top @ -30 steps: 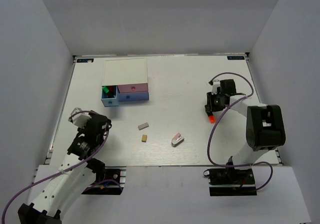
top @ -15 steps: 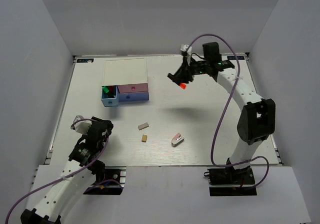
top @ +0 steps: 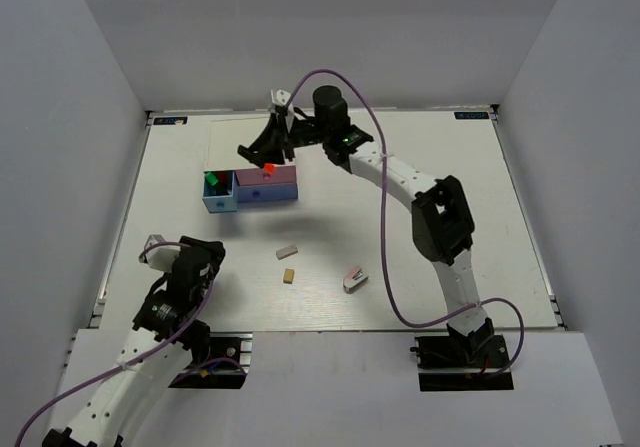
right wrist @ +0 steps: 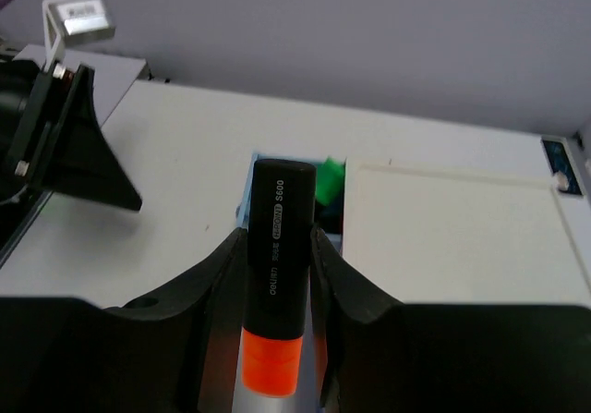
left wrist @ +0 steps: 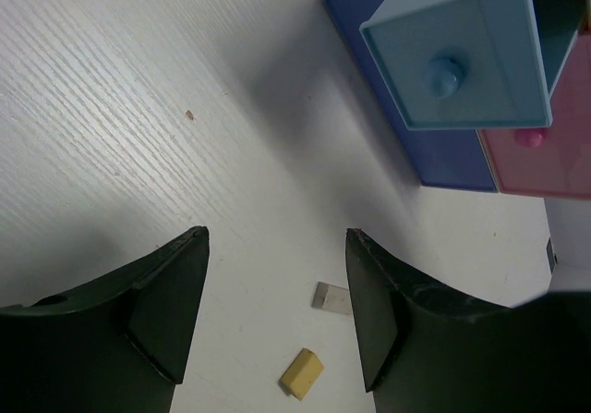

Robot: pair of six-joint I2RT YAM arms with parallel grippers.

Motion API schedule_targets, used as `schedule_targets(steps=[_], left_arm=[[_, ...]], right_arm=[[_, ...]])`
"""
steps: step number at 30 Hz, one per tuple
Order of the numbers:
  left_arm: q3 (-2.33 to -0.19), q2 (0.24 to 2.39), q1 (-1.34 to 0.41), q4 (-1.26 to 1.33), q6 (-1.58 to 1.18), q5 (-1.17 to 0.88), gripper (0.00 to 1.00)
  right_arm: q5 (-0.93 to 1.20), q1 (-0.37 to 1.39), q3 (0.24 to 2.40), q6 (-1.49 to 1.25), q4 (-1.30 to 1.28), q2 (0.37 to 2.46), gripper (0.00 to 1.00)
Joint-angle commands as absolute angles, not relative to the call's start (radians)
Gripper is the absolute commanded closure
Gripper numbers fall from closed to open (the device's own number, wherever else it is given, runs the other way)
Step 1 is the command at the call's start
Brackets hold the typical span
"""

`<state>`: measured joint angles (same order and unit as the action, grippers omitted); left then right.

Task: Sort the stationery into containers
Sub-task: Place the pen in the drawer.

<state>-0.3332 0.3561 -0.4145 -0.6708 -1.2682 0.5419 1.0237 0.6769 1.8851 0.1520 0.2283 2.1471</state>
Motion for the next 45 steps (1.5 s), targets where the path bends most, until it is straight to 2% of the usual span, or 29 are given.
schedule_targets(steps=[1,9,19,27,32,39,43,45], left_arm=[[-0.324,0.333,-0.416,-0.707,-1.287,0.534,0.29],[-0.324,0.324,-0.416,-0.729,-1.287,0.525,0.29],[-0.351,0.362,-0.416,-0.773,-1.278,0.505,0.29],[-0.36,0.344,-0.416,-0.804,-1.278,0.523,0.28],[-0.36,0.344,-0.416,-0.804,-1.278,0.532,0.27],[-0.36,0.353,-0.416,-0.795,-1.269,0.532,0.27],[-0.36,0.344,-0.416,-0.795,-1.269,0.532,0.27],[-0.36,0.344,-0.416,-0.795,-1.269,0.532,0.27]], right_arm=[[0.988,0.699,2.04,-0.044,0.54,2.193,1.0],[0.904,0.782,2.15,-0.097,0.653,2.318,0.96],[0.832,0.865,2.278,-0.083,0.673,2.463,0.91],[0.81,0.868,2.272,-0.072,0.658,2.507,0.88],[0.808,0.87,2.238,-0.064,0.653,2.503,0.8],[0.799,0.868,2.192,-0.057,0.644,2.491,0.53],[0.799,0.87,2.152,-0.058,0.652,2.471,0.44],[0.798,0.87,2.132,-0.055,0.656,2.465,0.44]])
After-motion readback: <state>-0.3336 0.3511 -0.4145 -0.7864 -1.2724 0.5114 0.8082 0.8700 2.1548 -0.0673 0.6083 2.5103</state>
